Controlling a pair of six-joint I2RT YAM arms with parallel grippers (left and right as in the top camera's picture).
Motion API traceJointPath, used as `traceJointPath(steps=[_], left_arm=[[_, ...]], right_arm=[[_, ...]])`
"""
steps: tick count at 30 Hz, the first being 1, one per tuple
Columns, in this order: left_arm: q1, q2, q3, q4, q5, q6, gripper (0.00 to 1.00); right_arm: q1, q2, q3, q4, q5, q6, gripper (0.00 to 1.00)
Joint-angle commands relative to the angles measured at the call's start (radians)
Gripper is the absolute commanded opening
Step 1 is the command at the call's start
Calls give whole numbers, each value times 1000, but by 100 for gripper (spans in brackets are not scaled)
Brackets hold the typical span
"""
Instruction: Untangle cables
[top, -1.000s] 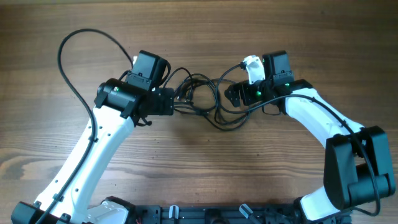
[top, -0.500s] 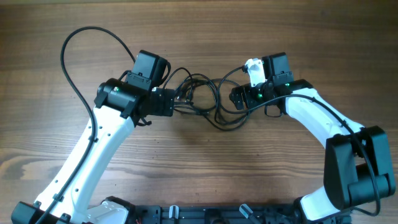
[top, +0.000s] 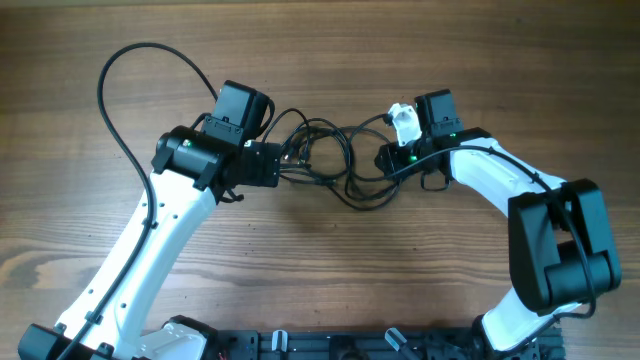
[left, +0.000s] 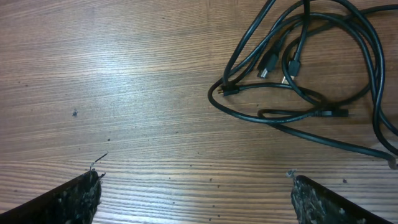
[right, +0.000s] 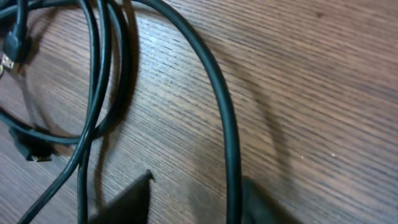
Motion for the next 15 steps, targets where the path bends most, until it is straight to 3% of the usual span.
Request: traceJointPath(steps=[1, 2, 8, 15], left_arm=[[4, -16, -5, 3, 5, 19, 100], [4, -16, -5, 3, 5, 19, 100], [4, -16, -5, 3, 5, 19, 100], [4, -16, -5, 3, 5, 19, 100]], right_arm=[[2, 14, 3, 6, -23, 11, 11], [2, 14, 3, 6, -23, 15, 4], [2, -8, 24, -27, -23, 72, 4], [2, -157, 152, -163, -88, 85, 4]])
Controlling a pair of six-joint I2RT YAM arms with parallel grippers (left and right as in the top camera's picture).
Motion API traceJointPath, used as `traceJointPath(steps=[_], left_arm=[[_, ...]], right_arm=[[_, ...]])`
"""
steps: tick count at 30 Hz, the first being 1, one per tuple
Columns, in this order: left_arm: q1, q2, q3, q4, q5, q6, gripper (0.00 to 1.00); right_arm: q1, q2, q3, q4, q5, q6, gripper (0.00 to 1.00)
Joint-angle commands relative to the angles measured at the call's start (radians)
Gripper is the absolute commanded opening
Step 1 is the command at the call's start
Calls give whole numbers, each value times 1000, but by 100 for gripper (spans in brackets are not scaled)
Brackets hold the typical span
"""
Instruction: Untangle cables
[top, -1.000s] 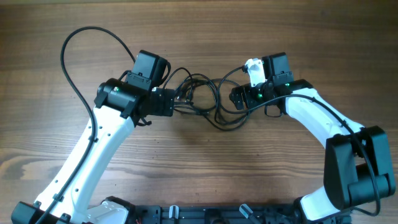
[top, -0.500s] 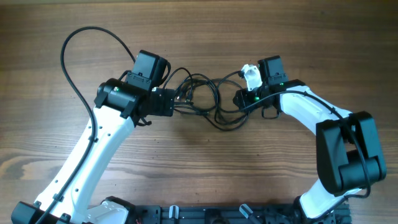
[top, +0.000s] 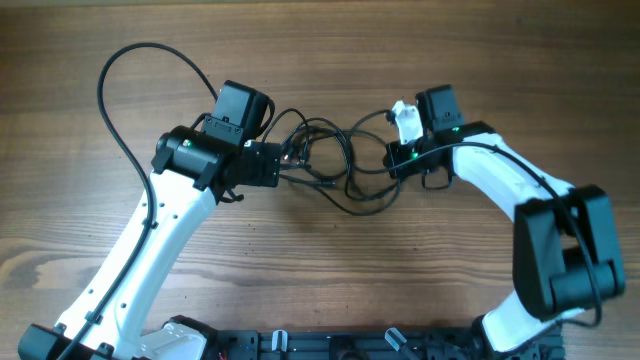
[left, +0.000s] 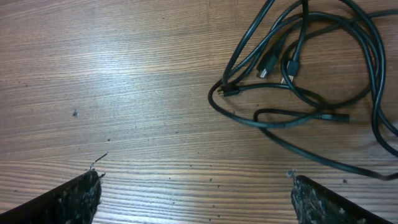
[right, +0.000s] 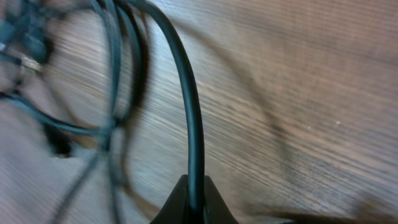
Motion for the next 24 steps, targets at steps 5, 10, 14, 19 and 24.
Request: traceJointPath(steps=[5, 10, 14, 19, 24], left_arm=[[4, -16, -5, 3, 5, 19, 100], [4, -16, -5, 2, 5, 19, 100], [4, -16, -5, 3, 5, 19, 100], [4, -16, -5, 3, 5, 19, 100], [4, -16, -5, 3, 5, 19, 100]], right_arm=[[2, -269, 160, -27, -115, 18, 4], [2, -457, 165, 32, -117, 19, 4], [2, -592, 165, 106, -117, 19, 4], [2, -711, 165, 232, -117, 19, 4], [2, -739, 165, 335, -117, 21, 4]])
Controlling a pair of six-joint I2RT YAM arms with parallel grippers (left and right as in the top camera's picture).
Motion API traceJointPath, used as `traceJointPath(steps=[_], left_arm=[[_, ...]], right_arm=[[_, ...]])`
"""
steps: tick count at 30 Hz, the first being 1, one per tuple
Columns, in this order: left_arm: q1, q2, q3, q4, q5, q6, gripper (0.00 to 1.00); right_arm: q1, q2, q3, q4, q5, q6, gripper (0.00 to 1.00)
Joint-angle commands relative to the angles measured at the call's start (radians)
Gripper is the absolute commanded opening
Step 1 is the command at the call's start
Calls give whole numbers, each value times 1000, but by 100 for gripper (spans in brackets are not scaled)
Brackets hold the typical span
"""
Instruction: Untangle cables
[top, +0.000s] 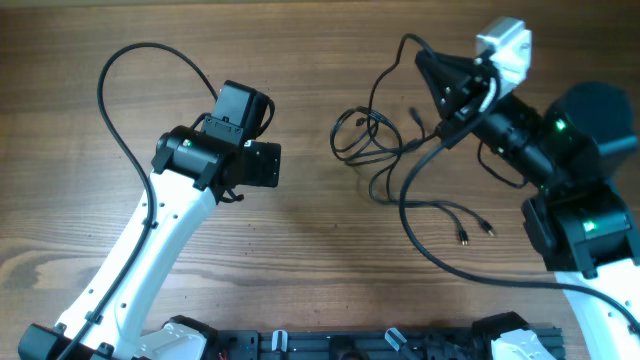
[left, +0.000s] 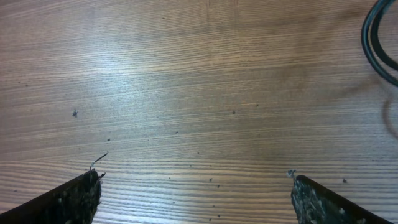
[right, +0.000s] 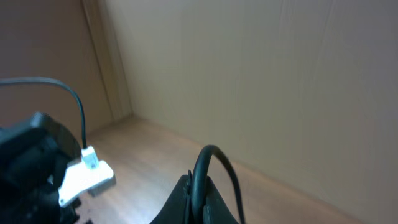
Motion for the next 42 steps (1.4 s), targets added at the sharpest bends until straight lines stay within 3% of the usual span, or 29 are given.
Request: traceJointPath(steps=[1, 21, 29, 36, 42], left_arm=[[4, -16, -5, 3, 5, 19, 100], [4, -16, -5, 3, 5, 19, 100], [4, -16, -5, 3, 5, 19, 100], [4, -16, -5, 2, 5, 19, 100], [4, -16, -5, 3, 5, 19, 100]], right_arm=[[2, -18, 23, 61, -16, 21, 4], [2, -14, 23, 624, -6, 364, 4], [2, -7, 23, 749, 130, 426, 4], [2, 45, 23, 746, 135, 433, 4], [2, 138, 23, 446, 135, 450, 4]])
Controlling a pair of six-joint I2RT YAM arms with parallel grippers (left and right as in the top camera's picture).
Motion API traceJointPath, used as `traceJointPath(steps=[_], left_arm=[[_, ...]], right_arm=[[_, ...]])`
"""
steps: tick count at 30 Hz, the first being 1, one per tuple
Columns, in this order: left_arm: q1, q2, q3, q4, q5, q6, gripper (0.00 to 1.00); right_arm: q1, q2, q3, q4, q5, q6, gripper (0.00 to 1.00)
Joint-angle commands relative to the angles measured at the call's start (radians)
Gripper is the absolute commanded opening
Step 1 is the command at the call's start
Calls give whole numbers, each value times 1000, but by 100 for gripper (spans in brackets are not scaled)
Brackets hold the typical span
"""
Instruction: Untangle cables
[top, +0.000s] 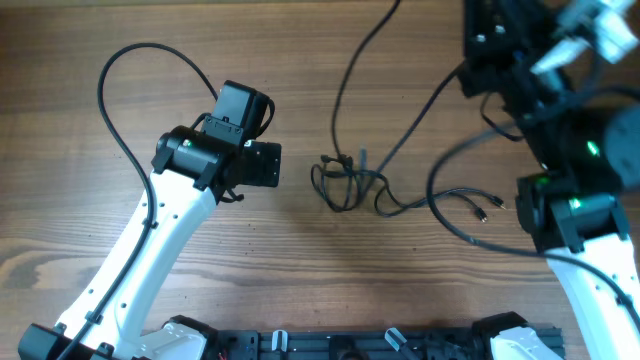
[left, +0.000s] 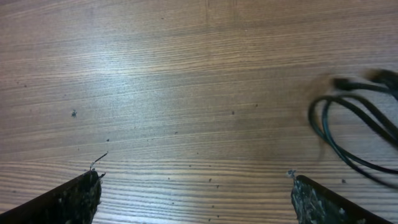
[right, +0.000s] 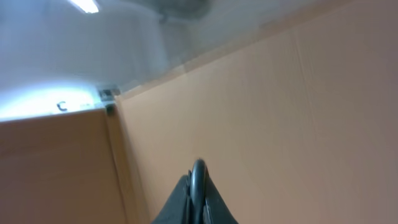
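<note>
A knot of black cables (top: 345, 182) lies mid-table, and two strands (top: 352, 70) rise from it toward the upper right. Two plug ends (top: 482, 211) rest on the wood to the right. My right gripper (right: 198, 182) is lifted high off the table and shut on one black cable (right: 198, 169), with only wall and ceiling behind it. My left gripper (left: 196, 190) hovers low over bare wood left of the knot. It is open with nothing between its fingers (left: 69, 198). A cable loop (left: 339, 138) shows at the right of the left wrist view.
The wooden table (top: 120, 230) carries only the cables. The left arm's own black lead (top: 118, 70) arcs over the table's upper left. My raised right arm (top: 575, 150) covers the table's upper right corner in the overhead view.
My right gripper, still shut on the cable, is now higher; its view shows ceiling. The knot sits lower and slightly left, and a loop has entered the left wrist view. The left arm is unmoved.
At first my right gripper sat open on the table with a strand between its fingers, beside the tangle in front of the left gripper. Then it was shut on that strand. Later it held the cable up at the upper right, the tangle drawn away; now higher still.
</note>
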Motion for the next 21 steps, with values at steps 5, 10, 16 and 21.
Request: traceJointPath(steps=[5, 10, 16, 21], left_arm=[[4, -16, -4, 0, 2, 19, 100], [4, -16, -4, 0, 2, 19, 100], [4, -16, -4, 0, 2, 19, 100], [4, -16, -4, 0, 2, 19, 100]], right_arm=[[2, 113, 14, -396, -48, 133, 4], [2, 111, 14, -392, -151, 145, 4], [2, 98, 14, -180, -264, 244, 4], [1, 98, 14, 82, -299, 396, 4]])
